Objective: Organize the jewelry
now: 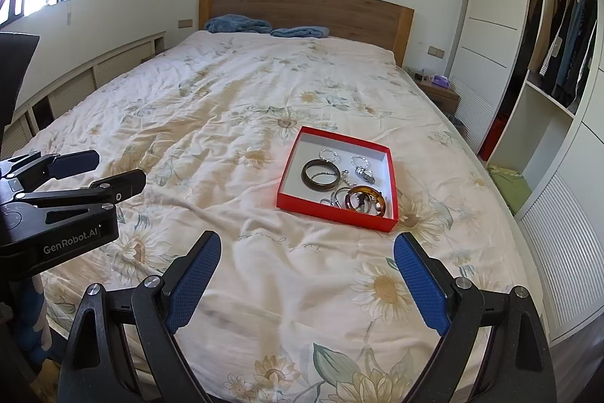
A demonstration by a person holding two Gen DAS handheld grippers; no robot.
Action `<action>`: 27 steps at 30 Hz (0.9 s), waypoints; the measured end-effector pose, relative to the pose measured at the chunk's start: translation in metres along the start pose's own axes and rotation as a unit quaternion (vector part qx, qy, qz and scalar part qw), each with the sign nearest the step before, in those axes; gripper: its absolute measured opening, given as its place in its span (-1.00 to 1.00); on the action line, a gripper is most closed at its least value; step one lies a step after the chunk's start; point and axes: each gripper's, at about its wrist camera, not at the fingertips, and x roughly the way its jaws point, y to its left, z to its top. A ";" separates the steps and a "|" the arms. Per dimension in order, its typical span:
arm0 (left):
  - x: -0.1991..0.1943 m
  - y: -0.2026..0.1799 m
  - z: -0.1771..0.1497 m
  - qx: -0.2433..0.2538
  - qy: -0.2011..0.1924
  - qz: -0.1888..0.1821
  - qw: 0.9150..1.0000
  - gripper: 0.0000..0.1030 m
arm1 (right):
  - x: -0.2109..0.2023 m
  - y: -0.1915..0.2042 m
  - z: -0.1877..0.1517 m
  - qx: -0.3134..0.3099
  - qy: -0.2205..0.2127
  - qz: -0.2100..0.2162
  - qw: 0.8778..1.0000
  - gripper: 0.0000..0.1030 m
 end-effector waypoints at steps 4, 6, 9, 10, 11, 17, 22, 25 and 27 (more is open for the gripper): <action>0.000 0.000 0.000 0.000 0.000 0.000 1.000 0.24 | 0.000 0.000 -0.001 0.001 0.001 0.000 1.000 0.79; 0.000 0.000 0.000 0.000 0.000 0.000 1.000 0.24 | 0.000 0.000 -0.001 0.001 0.001 -0.001 1.000 0.79; 0.000 0.000 0.000 -0.001 0.000 -0.001 1.000 0.24 | 0.000 0.000 -0.001 0.001 0.001 -0.001 1.000 0.79; 0.000 -0.001 0.000 0.000 -0.001 0.000 1.000 0.24 | 0.000 0.000 -0.002 0.001 0.002 -0.001 1.000 0.79; 0.000 0.000 0.000 0.000 0.000 0.000 1.000 0.24 | 0.000 0.000 -0.003 0.001 0.002 -0.001 1.000 0.79; 0.000 0.000 0.000 -0.001 0.000 0.000 1.000 0.24 | 0.000 0.001 -0.006 0.001 0.007 -0.001 1.000 0.79; 0.000 0.000 -0.001 0.000 0.000 0.001 1.000 0.24 | 0.001 0.002 -0.006 0.001 0.008 -0.001 1.000 0.79; 0.000 0.001 -0.001 0.000 0.001 0.000 1.000 0.24 | 0.002 0.004 -0.007 0.002 0.011 -0.001 1.000 0.79; 0.000 0.001 -0.001 0.000 0.000 0.000 1.000 0.24 | 0.003 0.005 -0.008 0.003 0.013 -0.001 1.000 0.79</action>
